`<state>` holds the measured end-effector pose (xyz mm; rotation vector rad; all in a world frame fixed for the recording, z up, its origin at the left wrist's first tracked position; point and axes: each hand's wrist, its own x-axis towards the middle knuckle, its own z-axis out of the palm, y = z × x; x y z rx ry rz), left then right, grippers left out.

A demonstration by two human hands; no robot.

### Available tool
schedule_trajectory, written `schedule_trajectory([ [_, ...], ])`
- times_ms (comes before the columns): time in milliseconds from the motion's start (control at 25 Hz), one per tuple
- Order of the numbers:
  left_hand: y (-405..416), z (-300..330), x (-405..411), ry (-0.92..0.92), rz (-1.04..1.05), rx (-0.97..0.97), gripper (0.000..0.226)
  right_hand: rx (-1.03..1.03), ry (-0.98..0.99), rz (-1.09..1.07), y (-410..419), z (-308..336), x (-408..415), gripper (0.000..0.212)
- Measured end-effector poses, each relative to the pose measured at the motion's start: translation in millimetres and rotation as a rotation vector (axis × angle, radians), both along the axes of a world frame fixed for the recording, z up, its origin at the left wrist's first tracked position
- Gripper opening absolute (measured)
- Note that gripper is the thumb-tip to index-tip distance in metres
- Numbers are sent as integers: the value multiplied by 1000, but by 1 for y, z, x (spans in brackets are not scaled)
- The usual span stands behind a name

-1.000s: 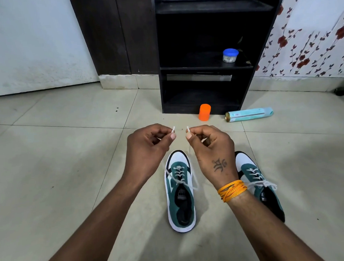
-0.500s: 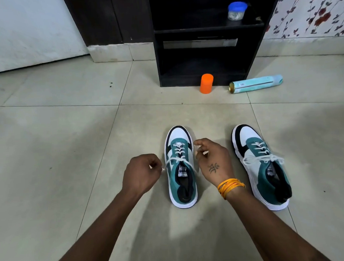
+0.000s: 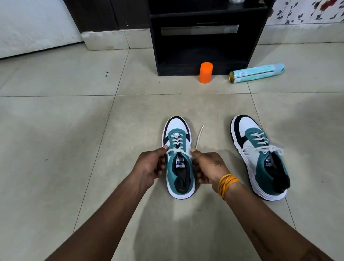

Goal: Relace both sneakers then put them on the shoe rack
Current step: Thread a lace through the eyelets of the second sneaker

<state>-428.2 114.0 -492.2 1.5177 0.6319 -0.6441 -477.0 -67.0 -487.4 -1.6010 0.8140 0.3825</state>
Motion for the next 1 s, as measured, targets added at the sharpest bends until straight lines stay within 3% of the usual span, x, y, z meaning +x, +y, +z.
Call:
schedule_trajectory([
  [160,-2,8,-3,-161,60,5,15,61,-103,-38,0,11,7,28],
  [280,3,25,-2,-258,127,-109,4,31,-257,-82,-7,24,9,12],
  [400,16,48,2,-285,40,-164,18,37,-379,-12,-13,44,11,11],
  [520,26,64,2,-293,-145,12,23,-137,-475,153,-21,56,14,24],
  [680,22,77,-2,-362,-232,267,29,-551,-624,401,-25,71,13,20],
  [880,19,79,-9,-626,-589,1109,26,-878,-718,688,-24,92,5,16],
  [1000,14,81,-16,-595,-717,1260,19,-952,-669,824,-25,98,5,13],
])
